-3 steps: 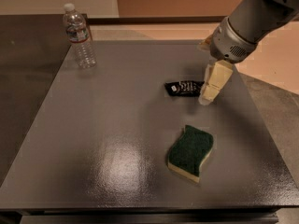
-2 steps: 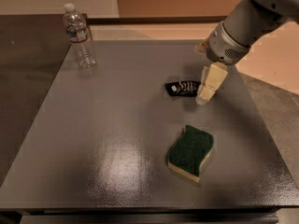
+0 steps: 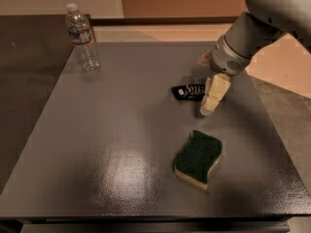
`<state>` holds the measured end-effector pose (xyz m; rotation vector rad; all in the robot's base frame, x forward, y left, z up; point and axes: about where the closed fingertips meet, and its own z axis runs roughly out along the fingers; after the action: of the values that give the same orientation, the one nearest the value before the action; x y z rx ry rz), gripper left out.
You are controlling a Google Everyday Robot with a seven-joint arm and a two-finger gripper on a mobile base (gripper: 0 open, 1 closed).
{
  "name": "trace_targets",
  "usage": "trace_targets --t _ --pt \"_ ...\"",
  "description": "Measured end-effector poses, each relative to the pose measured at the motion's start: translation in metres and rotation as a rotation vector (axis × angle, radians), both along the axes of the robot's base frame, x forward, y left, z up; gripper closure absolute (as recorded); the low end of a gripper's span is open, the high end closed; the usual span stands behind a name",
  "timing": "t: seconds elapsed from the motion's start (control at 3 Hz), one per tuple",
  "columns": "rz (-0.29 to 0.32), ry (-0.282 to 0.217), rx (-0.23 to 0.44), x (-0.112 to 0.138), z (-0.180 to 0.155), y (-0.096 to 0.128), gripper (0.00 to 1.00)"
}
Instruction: Pick rxbar chocolate
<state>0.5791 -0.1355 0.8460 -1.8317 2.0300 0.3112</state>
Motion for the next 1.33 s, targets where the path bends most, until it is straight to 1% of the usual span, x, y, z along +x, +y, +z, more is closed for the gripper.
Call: trace_targets --t 0.33,0.67,1.33 --pt "0.005 0.011 -0.002 0.0011 -0.0086 0.001 0.0" --pt "0.02 0.03 -0.003 0.001 -0.0153 0.0035 0.18" --pt "0.038 0.066 0.0 0.0016 -0.0168 0.0082 0.64"
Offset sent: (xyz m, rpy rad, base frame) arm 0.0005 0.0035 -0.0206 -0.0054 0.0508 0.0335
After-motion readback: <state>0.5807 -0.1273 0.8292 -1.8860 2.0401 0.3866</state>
